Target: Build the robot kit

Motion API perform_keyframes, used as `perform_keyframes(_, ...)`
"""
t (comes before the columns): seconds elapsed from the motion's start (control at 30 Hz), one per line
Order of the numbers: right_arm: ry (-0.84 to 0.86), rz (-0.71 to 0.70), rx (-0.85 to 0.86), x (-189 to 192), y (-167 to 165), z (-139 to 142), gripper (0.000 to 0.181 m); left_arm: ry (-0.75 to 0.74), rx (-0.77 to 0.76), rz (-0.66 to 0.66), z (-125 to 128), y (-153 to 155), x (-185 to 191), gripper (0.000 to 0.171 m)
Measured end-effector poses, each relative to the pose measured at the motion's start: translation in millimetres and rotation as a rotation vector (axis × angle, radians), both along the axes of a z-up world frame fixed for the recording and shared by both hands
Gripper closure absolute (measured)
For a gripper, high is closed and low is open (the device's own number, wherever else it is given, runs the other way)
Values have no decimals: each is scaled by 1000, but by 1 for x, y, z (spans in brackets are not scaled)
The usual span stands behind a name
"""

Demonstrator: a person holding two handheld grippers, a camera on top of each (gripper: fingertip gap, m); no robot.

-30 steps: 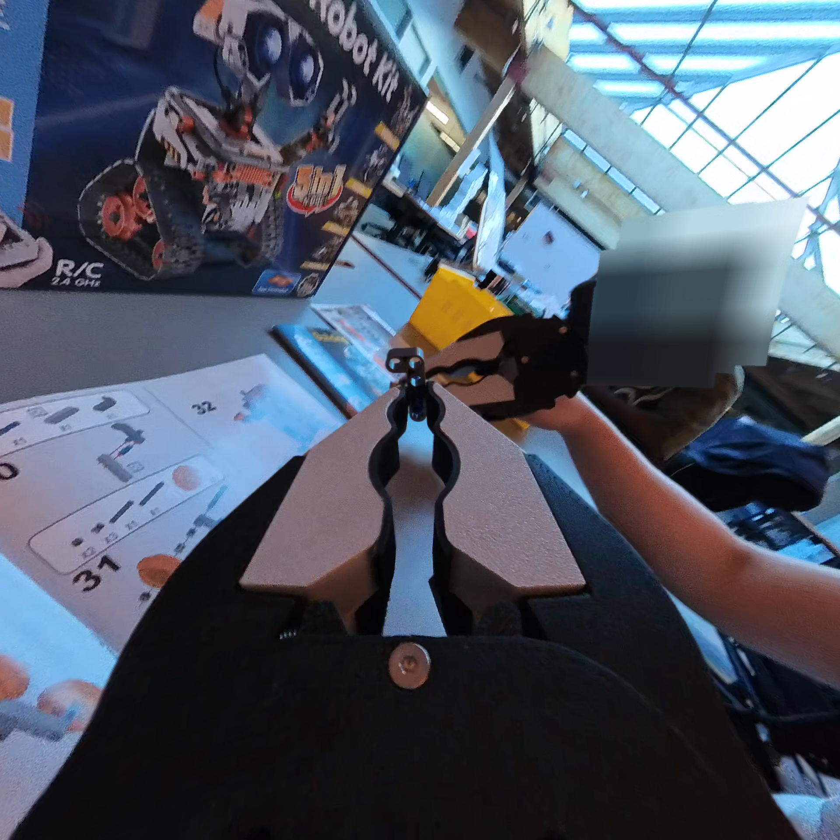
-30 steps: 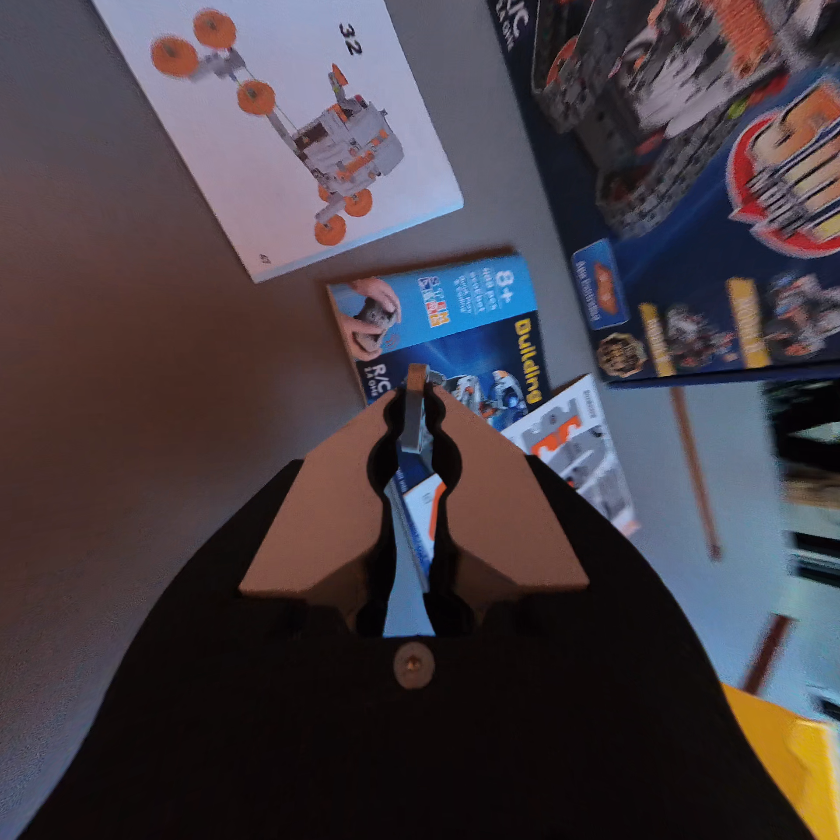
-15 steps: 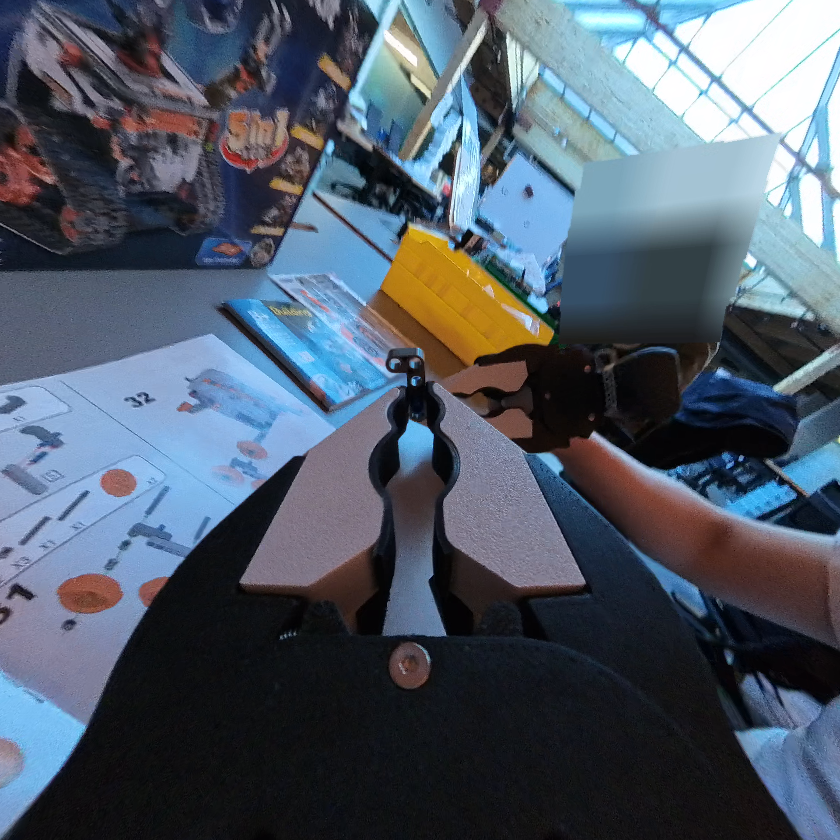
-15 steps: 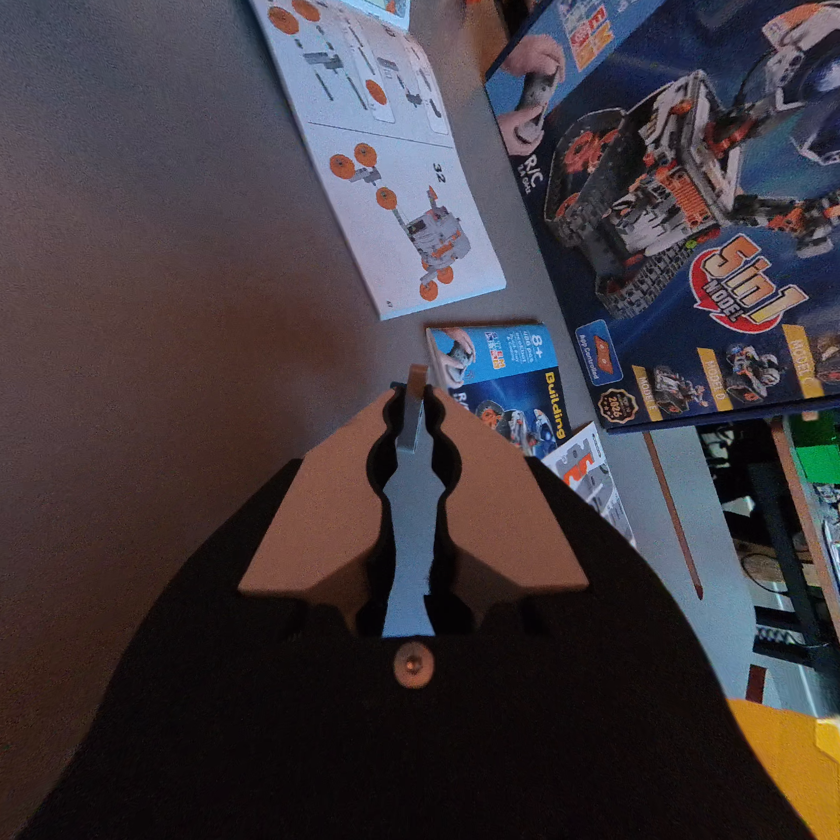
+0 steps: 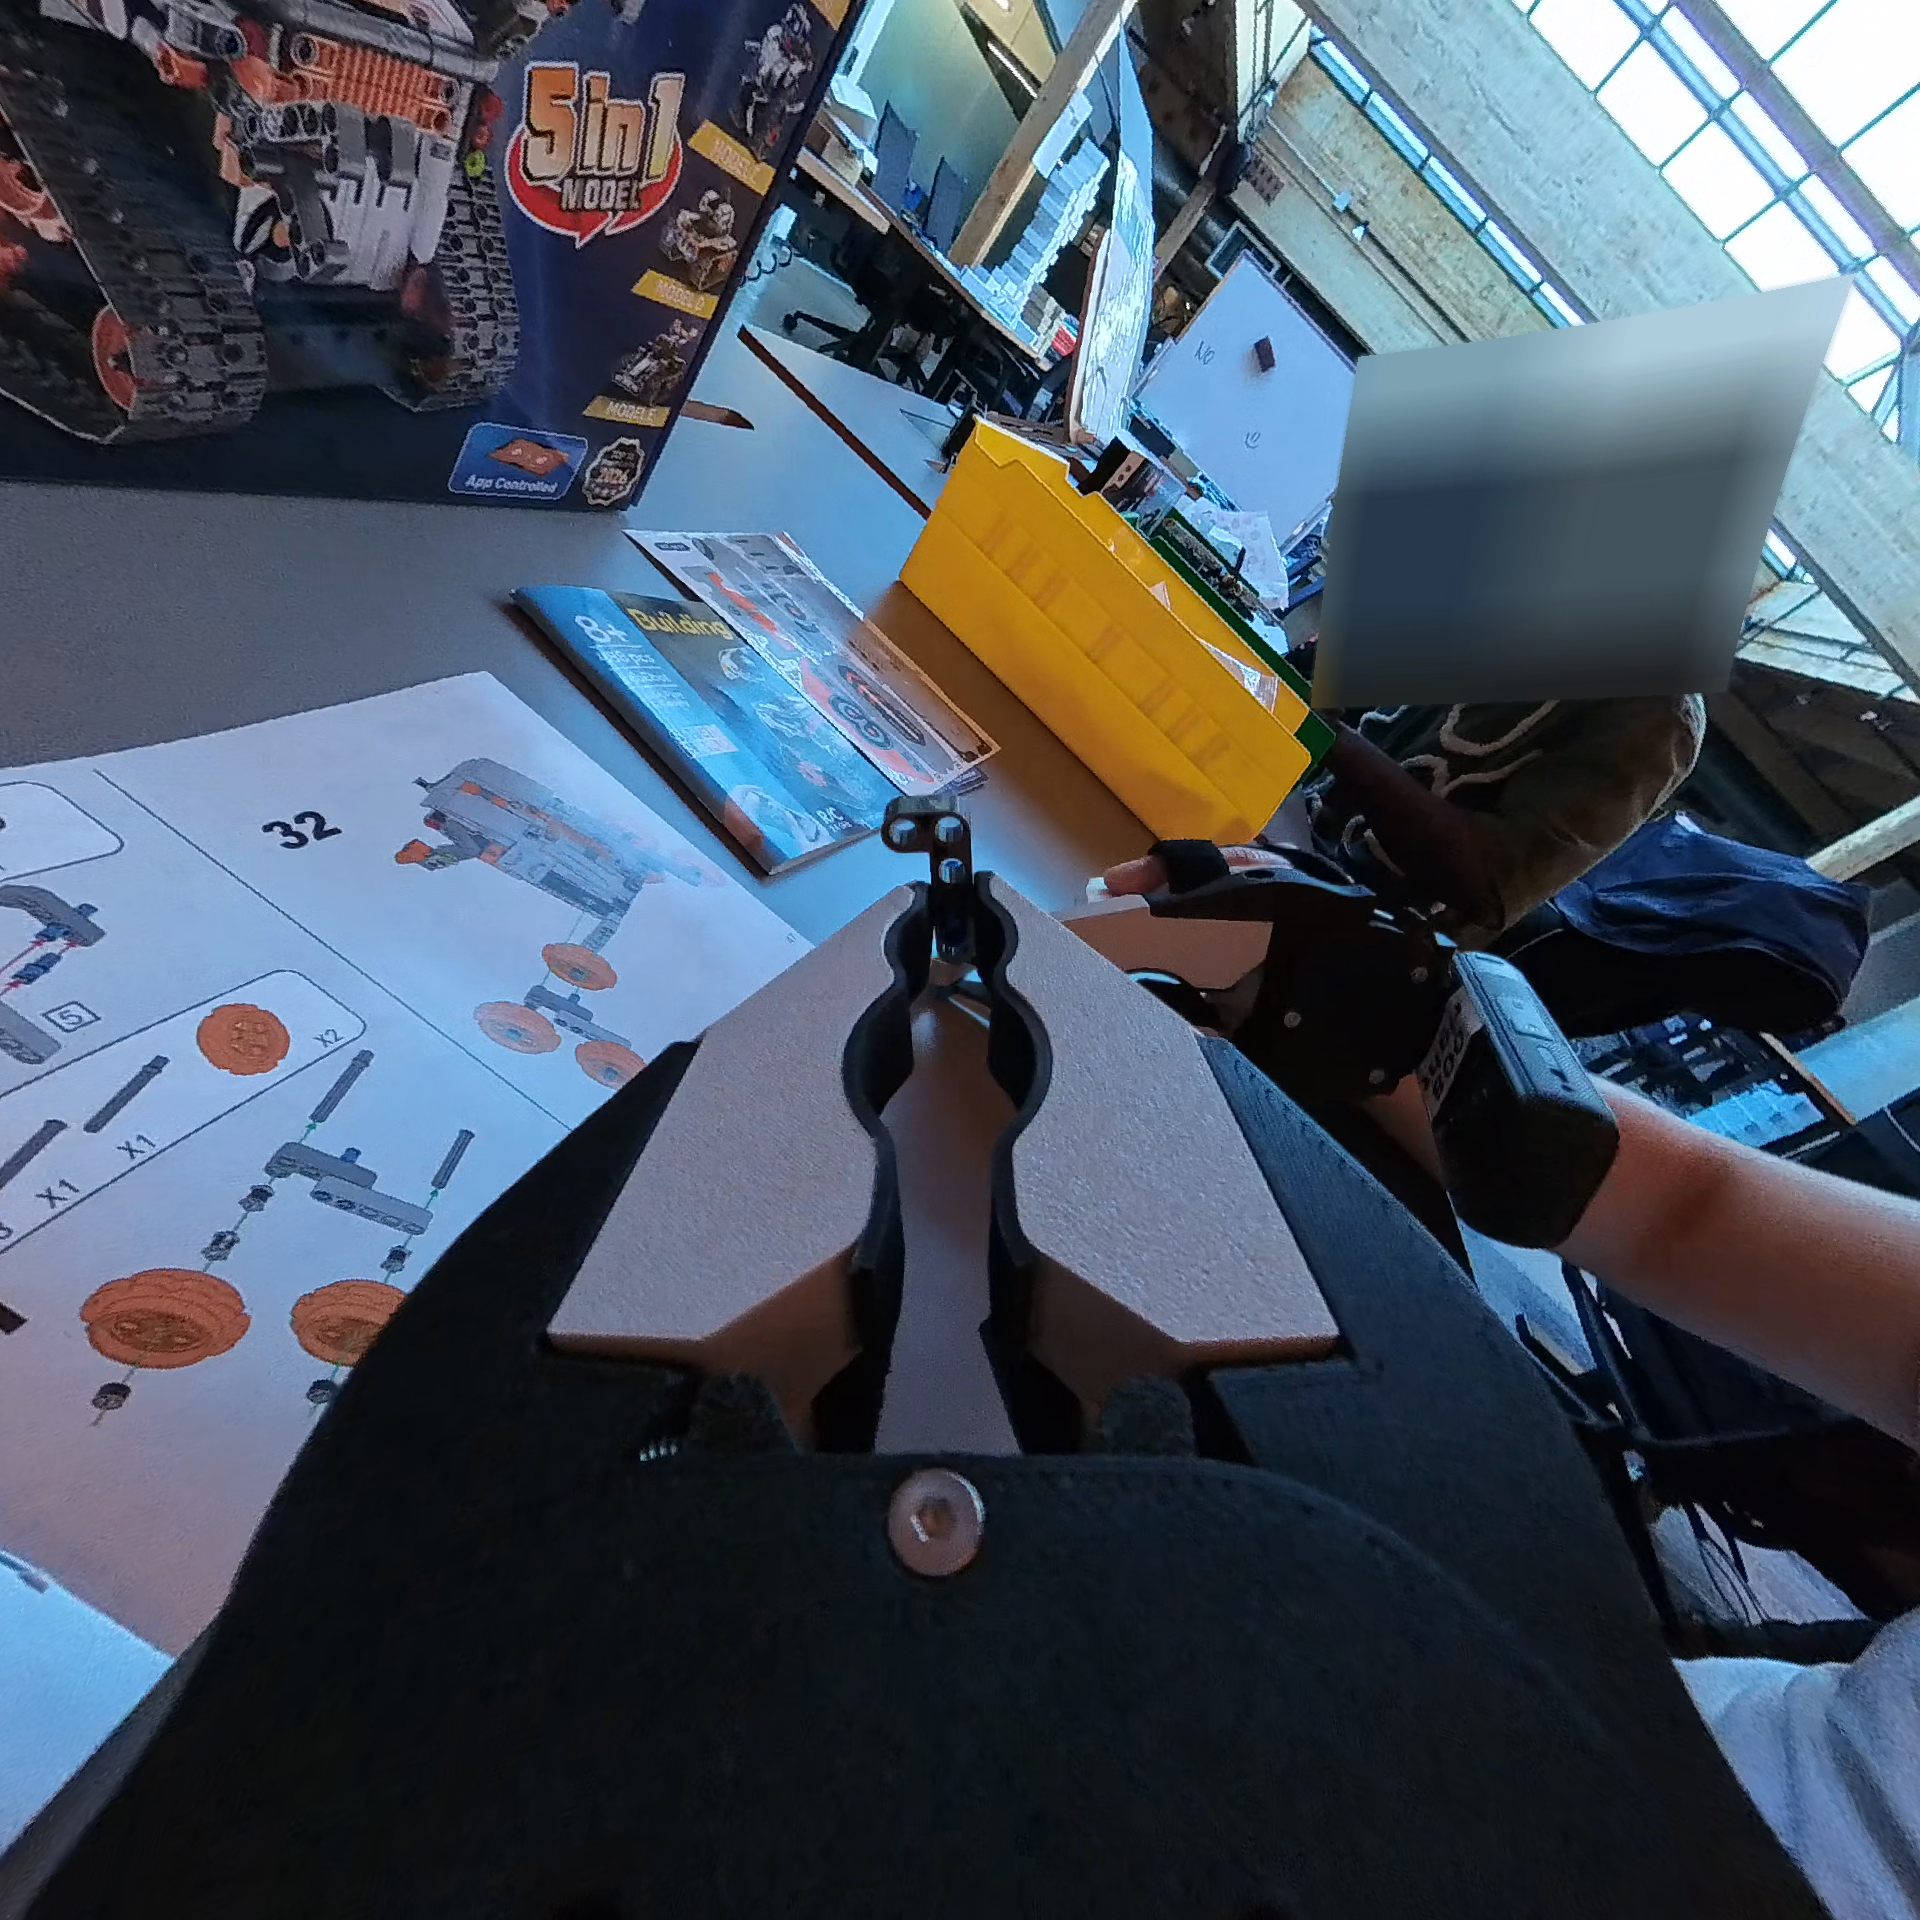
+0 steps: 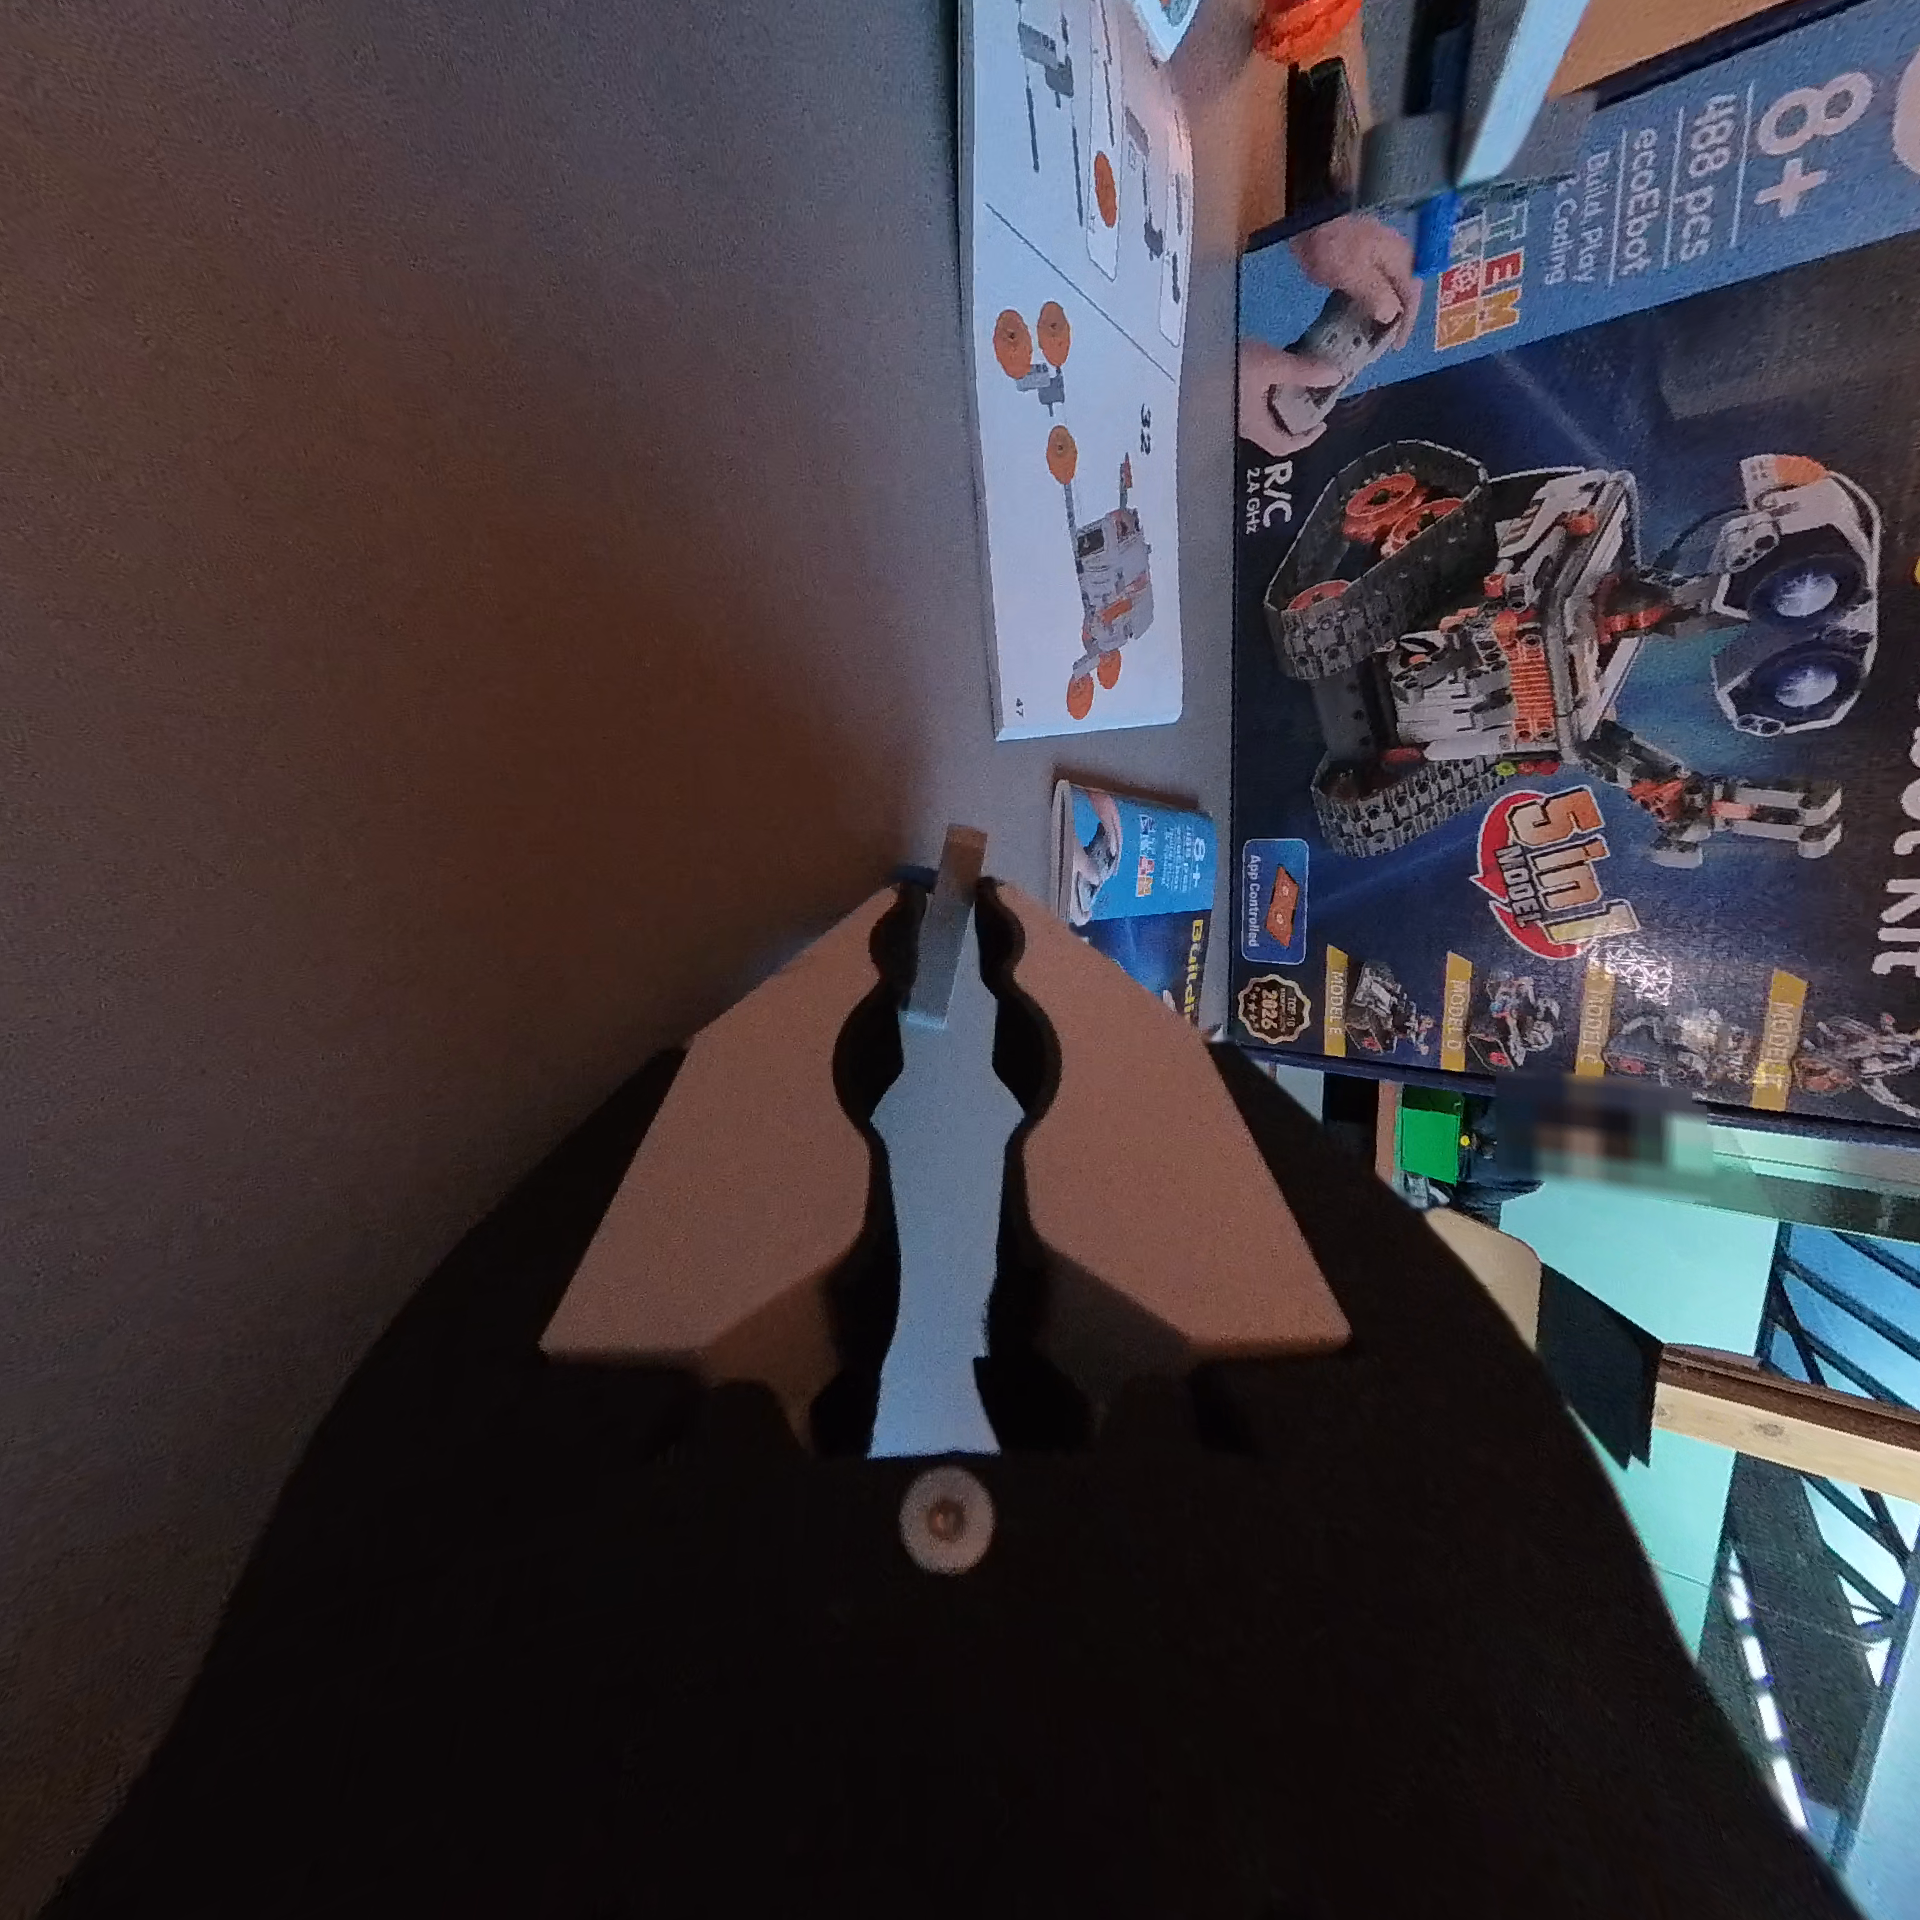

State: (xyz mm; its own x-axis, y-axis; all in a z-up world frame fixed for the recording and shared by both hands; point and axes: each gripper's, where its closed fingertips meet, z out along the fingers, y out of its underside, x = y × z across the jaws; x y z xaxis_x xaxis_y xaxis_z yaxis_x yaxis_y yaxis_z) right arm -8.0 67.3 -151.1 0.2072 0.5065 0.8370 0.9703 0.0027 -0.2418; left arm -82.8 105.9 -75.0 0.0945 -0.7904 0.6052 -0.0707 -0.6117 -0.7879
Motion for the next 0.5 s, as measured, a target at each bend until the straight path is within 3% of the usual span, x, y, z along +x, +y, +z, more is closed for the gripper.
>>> perform_keyframes(0.17,10,24,3,-2,-9,1,173,-11,-14,-1,1,0,0,168)
perform_keyframes(0.27,102,-2,-56,-2,-13,-1,170,-3,-17,-6,-1,-1,1,168)
perform_keyframes(0.33,259,-29,-169,-4,-15,-1,171,8,-5,-15,-2,-4,2,168)
perform_keyframes(0.5,733,-80,-631,-5,-20,2,162,15,-29,-31,-5,-7,3,168)
